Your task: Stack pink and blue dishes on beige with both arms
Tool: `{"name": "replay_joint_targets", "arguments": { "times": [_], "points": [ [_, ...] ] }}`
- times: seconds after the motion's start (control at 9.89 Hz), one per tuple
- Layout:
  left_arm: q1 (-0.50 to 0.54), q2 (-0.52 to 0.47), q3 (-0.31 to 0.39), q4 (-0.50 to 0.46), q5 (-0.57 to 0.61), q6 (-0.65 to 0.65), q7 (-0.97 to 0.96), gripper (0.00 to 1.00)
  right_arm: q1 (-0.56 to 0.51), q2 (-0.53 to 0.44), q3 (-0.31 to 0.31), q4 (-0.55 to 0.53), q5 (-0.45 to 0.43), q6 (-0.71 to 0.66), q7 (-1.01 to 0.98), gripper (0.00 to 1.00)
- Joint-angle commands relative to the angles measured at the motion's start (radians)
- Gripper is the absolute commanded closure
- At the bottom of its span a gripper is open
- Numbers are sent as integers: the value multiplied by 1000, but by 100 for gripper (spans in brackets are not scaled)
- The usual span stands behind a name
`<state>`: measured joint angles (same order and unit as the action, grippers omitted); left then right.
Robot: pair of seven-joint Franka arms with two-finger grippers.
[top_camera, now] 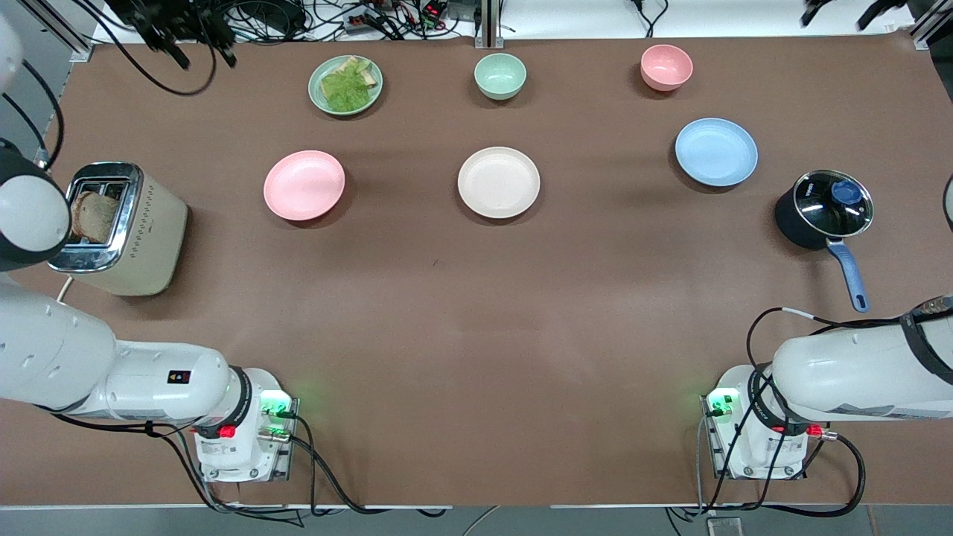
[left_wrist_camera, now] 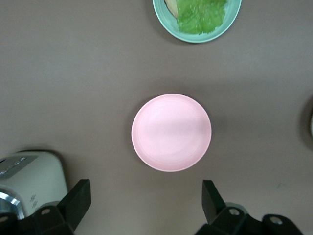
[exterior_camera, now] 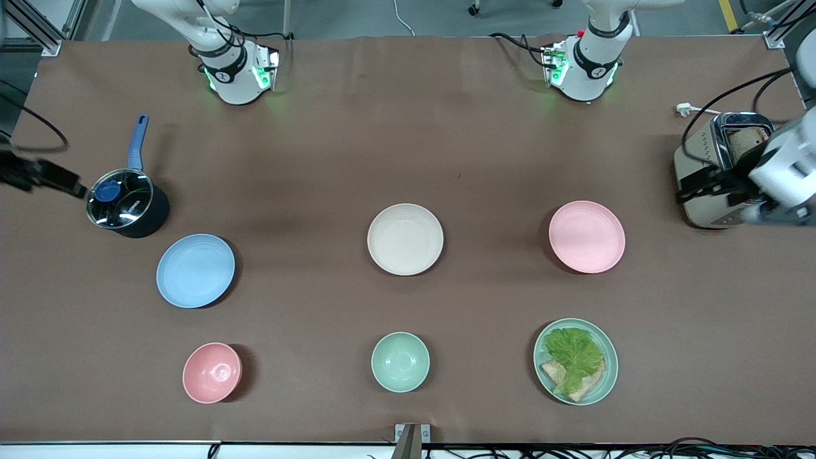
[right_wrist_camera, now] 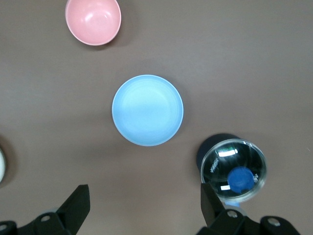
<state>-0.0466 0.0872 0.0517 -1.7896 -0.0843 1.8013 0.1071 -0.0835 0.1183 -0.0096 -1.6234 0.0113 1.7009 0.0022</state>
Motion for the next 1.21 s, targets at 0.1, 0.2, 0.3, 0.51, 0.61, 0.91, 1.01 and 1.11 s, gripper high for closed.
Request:
{"name": "replay_joint_targets", "arguments": {
  "times": [0.1, 0.2, 0.3, 0.51, 0.61, 0.91, 1.01, 1.11],
  "points": [
    [-1, 120, 7, -202, -29, 276, 137, 0, -109, 114, 2, -197, 149, 251, -254, 0],
    [5, 162, 10, -244, -31, 380, 150, 0, -158, 192, 2, -199, 226, 296, -371, 0],
    [8, 210, 19, -244, -31, 388, 151, 5, -200, 260, 2, -199, 281, 339, -481, 0],
    [17, 273, 36, -247, -57, 392, 166, 13, -234, 357, 2, -202, 373, 399, -597, 0],
    [22, 296, 43, -258, -71, 392, 199, 17, -234, 380, 2, -208, 419, 411, -629, 0],
    [24, 379, 85, -252, -260, 397, 347, 35, -214, 412, 6, -297, 475, 574, -679, 2],
    [24, 394, 86, -252, -302, 398, 368, 39, -213, 422, 6, -299, 492, 576, -680, 11],
    [24, 408, 88, -252, -311, 409, 373, 46, -217, 431, 6, -299, 492, 574, -682, 19]
  ]
}}
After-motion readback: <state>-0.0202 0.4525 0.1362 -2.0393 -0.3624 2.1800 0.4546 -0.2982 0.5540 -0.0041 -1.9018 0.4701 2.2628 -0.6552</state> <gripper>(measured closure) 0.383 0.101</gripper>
